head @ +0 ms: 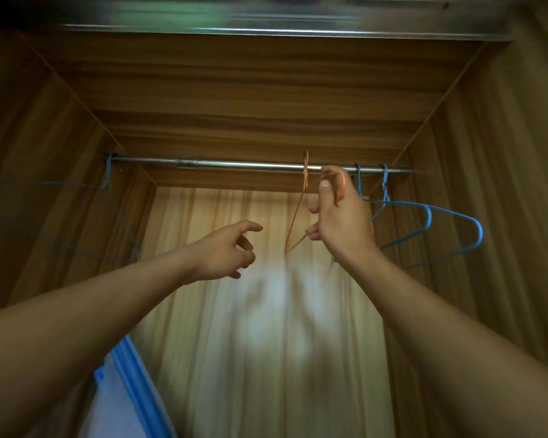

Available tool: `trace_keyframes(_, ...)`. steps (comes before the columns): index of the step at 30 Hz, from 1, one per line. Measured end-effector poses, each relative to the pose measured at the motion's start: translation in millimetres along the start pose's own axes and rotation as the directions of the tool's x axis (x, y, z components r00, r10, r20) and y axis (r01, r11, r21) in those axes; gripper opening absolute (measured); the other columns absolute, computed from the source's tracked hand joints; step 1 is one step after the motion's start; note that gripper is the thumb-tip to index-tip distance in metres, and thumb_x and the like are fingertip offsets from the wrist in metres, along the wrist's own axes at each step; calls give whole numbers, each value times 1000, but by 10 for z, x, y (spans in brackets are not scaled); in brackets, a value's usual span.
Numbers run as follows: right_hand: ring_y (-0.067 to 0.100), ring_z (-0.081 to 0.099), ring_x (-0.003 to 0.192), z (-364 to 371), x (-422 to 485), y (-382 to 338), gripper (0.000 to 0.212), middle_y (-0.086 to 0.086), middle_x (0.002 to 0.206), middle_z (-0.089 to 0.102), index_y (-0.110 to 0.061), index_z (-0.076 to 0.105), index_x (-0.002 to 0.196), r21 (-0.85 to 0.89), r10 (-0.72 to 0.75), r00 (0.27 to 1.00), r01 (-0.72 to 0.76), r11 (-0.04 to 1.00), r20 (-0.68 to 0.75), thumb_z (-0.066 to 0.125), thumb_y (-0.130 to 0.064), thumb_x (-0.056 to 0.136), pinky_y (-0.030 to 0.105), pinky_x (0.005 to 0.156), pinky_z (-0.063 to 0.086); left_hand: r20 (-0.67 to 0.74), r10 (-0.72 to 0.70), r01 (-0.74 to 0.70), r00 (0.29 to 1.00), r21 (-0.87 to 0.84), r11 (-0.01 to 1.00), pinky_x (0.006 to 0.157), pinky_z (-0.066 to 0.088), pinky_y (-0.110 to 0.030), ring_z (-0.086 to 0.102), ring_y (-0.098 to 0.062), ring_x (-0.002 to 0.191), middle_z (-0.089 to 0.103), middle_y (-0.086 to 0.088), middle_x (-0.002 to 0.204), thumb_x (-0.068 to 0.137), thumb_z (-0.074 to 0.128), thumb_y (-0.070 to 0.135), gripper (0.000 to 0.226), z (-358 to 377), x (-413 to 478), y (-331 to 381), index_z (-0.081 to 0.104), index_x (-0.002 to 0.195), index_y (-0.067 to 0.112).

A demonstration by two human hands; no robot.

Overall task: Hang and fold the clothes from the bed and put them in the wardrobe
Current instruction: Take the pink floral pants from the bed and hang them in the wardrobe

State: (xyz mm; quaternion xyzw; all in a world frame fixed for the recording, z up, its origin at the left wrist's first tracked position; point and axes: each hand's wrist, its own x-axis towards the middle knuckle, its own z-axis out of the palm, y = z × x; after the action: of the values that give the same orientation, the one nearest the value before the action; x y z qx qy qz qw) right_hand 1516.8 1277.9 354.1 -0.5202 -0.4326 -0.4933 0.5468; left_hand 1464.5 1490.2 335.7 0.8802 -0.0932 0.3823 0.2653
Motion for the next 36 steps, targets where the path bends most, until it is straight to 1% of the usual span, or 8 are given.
trace_keyframes(9, 21, 49, 46, -110, -191, -143, 26, 8, 55, 48, -30, 64, 120, 228, -62, 996, 75, 971, -64, 40, -29, 109, 37, 45, 47, -60, -39, 39, 997, 9, 999, 91, 55, -31, 59, -17, 112, 55, 2, 128, 102, 54, 27, 46, 1, -65, -61, 44, 147, 28)
trace_keyframes(16, 12, 26, 34, -41, -457, 140, 31, 4, 45, 33, -22, 69, 114, 612, 190, 951, -304, 730, 245, 39, -32, 109, 20, 40, 17, 17, -235, 235, 972, -153, 960, 119, 30, -43, 45, -20, 139, 42, -2, 157, 94, 56, 60, 74, 36, -316, -333, 33, 154, 24)
trace_keyframes(20, 12, 24, 35, 174, -807, 587, 36, 2, 48, 35, -21, 70, 115, 643, 337, 822, -569, 513, 458, 42, -42, 106, 17, 40, 19, 75, -277, 282, 958, -436, 855, 78, 53, -30, 72, -15, 83, 77, -4, 103, 99, 57, 41, 35, 0, -531, -647, 58, 124, 16)
trace_keyframes(23, 12, 29, 39, 388, -1181, 937, 46, 6, 59, 53, -15, 67, 123, 532, 497, 703, -711, 460, 509, 44, -50, 105, 20, 39, 24, 5, -343, 309, 939, -446, 840, 45, 36, -18, 54, -9, 50, 67, 0, 74, 100, 59, 35, 19, -41, -725, -897, 61, 104, 17)
trace_keyframes(28, 16, 50, 49, 868, -2180, 1206, 72, 4, 78, 67, -22, 69, 114, 114, 624, 381, -898, 424, 682, 54, -82, 77, 23, 45, 34, -63, -376, 356, 924, -209, 911, 42, 20, -16, 35, -6, 40, 49, 4, 60, 103, 55, 26, 20, -158, -1071, -1205, 64, 88, 16)
trace_keyframes(31, 21, 59, 58, 1154, -2914, 1193, 72, 5, 71, 64, -13, 68, 94, -231, 542, 206, -742, 629, 815, 59, -82, 75, 24, 46, 41, -93, -389, 390, 917, -10, 921, 43, 26, -20, 39, -9, 40, 52, 6, 54, 102, 58, 25, 26, -206, -1249, -1301, 63, 79, 17)
trace_keyframes(33, 22, 66, 81, 1307, -3449, 1240, 53, 2, 89, 69, -19, 66, 97, -421, 475, 91, -338, 841, 875, 60, -70, 88, 21, 63, 50, -45, -398, 400, 916, 130, 907, 39, 30, -19, 40, -7, 39, 51, 9, 46, 101, 59, 24, 30, -203, -1390, -1335, 61, 72, 17)
trace_keyframes(36, 27, 57, 126, 1327, -4087, 1389, 52, 8, 138, 59, -18, 54, 135, -573, 560, 125, 122, 811, 819, 50, -53, 97, 35, 101, 48, 92, -440, 402, 893, 276, 873, 38, 31, -16, 37, -2, 38, 47, 10, 44, 101, 60, 20, 27, -110, -1634, -1396, 62, 75, 10)
